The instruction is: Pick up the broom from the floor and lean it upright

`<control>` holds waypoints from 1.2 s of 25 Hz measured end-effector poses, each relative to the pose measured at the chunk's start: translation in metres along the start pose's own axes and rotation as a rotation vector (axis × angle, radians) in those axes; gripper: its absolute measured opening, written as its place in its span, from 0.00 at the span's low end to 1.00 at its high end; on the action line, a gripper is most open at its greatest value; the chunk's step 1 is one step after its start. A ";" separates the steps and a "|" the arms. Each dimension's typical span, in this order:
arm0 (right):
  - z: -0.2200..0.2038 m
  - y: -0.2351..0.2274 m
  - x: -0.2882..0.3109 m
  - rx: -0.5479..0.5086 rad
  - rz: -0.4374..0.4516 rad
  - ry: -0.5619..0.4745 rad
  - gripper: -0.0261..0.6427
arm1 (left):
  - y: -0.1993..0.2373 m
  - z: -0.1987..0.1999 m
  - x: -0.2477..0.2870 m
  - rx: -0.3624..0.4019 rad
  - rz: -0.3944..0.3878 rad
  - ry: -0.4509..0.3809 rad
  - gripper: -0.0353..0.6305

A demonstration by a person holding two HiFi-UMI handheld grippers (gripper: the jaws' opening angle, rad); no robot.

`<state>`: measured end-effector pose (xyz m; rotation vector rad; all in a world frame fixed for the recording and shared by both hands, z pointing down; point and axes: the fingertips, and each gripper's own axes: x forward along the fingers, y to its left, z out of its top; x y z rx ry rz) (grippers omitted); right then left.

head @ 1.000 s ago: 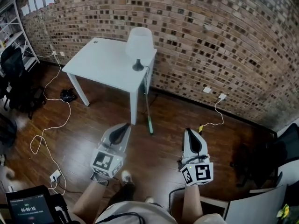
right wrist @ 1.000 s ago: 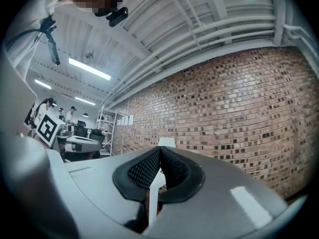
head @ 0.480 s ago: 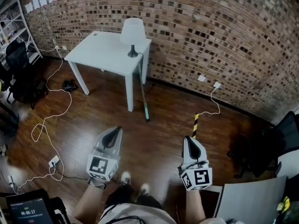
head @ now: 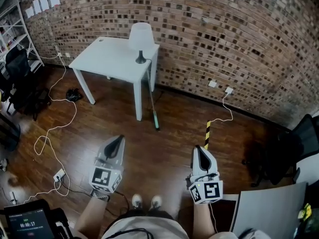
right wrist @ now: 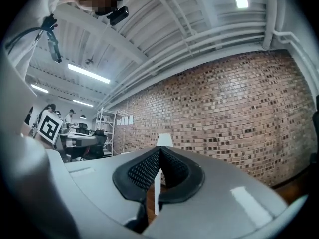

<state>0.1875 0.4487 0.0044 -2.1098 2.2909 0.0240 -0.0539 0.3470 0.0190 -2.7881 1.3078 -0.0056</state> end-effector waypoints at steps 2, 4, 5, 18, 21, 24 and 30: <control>0.004 0.009 0.005 -0.018 0.012 -0.005 0.06 | 0.005 0.002 -0.002 0.002 0.013 -0.008 0.06; 0.006 0.012 0.007 -0.023 0.015 -0.005 0.06 | 0.007 0.002 -0.002 0.002 0.017 -0.006 0.06; 0.007 0.012 0.008 -0.023 0.014 -0.004 0.06 | 0.008 0.003 -0.001 0.004 0.017 -0.005 0.06; 0.018 0.013 0.024 -0.032 0.006 -0.031 0.06 | 0.007 0.005 0.012 -0.005 0.003 -0.022 0.06; 0.017 0.016 0.023 -0.034 0.008 -0.024 0.06 | 0.001 0.003 0.013 -0.019 -0.012 -0.014 0.06; 0.017 0.015 0.021 -0.031 0.003 -0.021 0.06 | 0.000 0.002 0.013 -0.032 -0.019 -0.007 0.05; 0.016 0.016 0.016 -0.031 -0.010 -0.018 0.06 | 0.002 0.005 0.011 -0.029 -0.027 -0.011 0.05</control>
